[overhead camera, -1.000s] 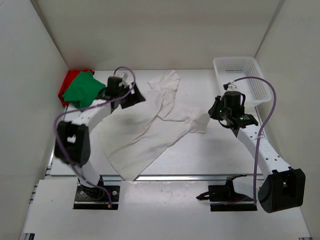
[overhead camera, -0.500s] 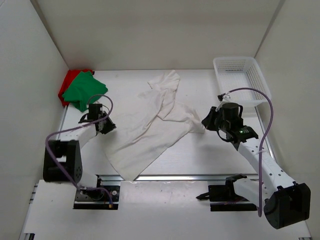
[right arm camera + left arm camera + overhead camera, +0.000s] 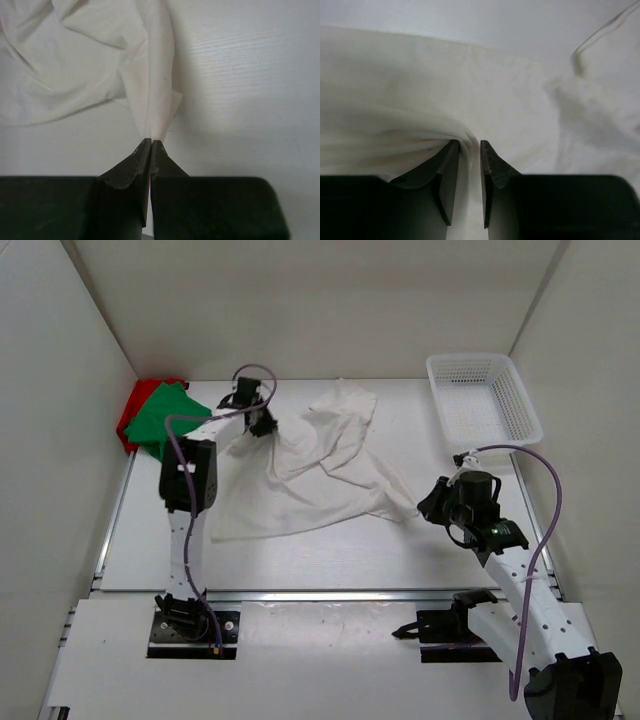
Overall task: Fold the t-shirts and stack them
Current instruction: Flatten out the tshirt
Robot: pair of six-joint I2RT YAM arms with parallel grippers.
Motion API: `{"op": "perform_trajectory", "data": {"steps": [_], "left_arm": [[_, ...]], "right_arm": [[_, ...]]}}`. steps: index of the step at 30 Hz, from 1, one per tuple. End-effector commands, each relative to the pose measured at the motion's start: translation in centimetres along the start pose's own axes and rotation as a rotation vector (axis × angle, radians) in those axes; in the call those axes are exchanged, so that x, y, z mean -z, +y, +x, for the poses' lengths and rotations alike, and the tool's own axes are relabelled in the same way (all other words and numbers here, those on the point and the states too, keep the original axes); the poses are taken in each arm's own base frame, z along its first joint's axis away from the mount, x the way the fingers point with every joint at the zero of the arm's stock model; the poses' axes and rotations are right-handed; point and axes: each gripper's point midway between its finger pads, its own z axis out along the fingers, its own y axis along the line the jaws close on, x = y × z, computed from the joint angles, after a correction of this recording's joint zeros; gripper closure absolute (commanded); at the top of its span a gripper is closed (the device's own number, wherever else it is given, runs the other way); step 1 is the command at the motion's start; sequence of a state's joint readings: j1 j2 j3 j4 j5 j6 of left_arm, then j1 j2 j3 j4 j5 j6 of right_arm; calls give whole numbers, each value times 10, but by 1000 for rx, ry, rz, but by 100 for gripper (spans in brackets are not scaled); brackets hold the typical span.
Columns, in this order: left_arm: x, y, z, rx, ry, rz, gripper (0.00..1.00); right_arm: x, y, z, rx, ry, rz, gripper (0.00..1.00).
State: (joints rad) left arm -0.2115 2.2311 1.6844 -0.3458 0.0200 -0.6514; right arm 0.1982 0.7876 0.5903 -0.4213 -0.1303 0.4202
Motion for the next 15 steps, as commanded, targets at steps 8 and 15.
{"op": "perform_trajectory", "data": {"steps": [8,15], "left_arm": [[25,-107,-61,-136,-38,106,59],[149,-16,-62,51,-288,271,65]], "right_arm": [[-8,-20,14,-84,64,55,100],[-12,-19,9,-35,55,55,100]]}}
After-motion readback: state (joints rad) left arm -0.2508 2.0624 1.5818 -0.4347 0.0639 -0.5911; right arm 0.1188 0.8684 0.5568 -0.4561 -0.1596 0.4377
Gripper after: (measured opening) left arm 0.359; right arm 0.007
